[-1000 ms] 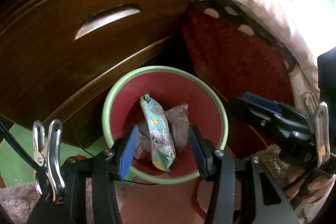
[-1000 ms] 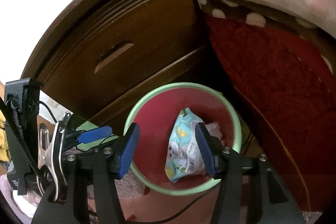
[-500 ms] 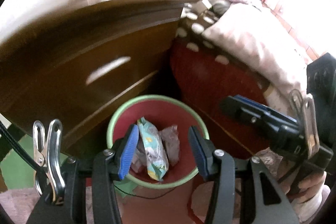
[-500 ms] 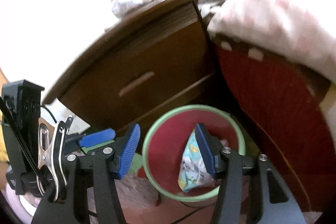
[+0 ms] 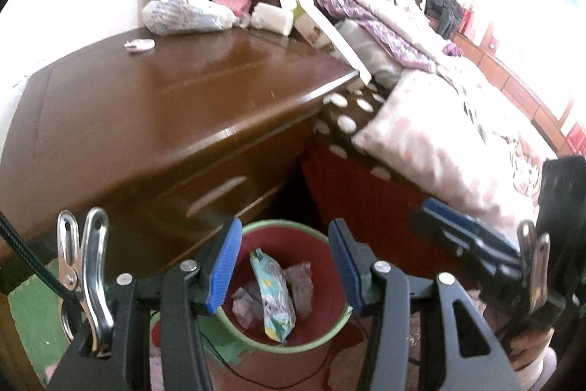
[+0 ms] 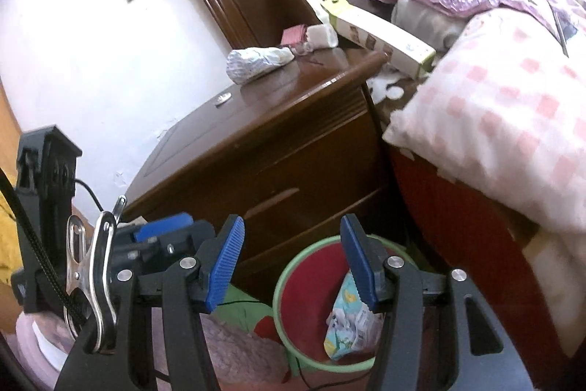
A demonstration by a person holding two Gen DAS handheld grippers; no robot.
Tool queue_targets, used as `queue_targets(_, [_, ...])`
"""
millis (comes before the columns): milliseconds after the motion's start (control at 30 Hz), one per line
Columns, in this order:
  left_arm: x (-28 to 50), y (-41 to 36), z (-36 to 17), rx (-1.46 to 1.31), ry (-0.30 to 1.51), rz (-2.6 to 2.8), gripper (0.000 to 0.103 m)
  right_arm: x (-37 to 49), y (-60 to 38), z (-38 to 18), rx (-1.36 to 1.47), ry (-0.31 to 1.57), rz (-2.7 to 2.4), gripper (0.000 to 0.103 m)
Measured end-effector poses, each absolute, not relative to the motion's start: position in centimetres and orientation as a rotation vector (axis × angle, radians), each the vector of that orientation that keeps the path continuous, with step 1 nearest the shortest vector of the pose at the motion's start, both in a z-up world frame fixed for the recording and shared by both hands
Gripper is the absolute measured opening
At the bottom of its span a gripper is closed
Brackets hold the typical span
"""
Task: Collect trash
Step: 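Raise both grippers back up to the nightstand toward the pink plastic piece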
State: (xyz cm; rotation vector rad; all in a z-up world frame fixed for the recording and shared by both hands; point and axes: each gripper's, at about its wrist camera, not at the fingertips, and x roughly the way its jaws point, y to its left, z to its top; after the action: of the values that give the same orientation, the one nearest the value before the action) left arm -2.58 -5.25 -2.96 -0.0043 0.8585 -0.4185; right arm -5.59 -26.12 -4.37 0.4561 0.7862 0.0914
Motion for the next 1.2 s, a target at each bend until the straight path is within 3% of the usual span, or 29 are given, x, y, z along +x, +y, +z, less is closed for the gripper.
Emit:
queue_targets(600, [6.2,-1.6,4.4,0.001,0.771,-0.281,0.052,0.5,-24.1,0.3,0.345,0.701,0.172,0.056])
queue_targets(1200, [18.7,0.5,2.8,-0.059,0.832,-0.112,0.052,8.3,-22.7,-1.1,0.283,0.646,0.157,0.056])
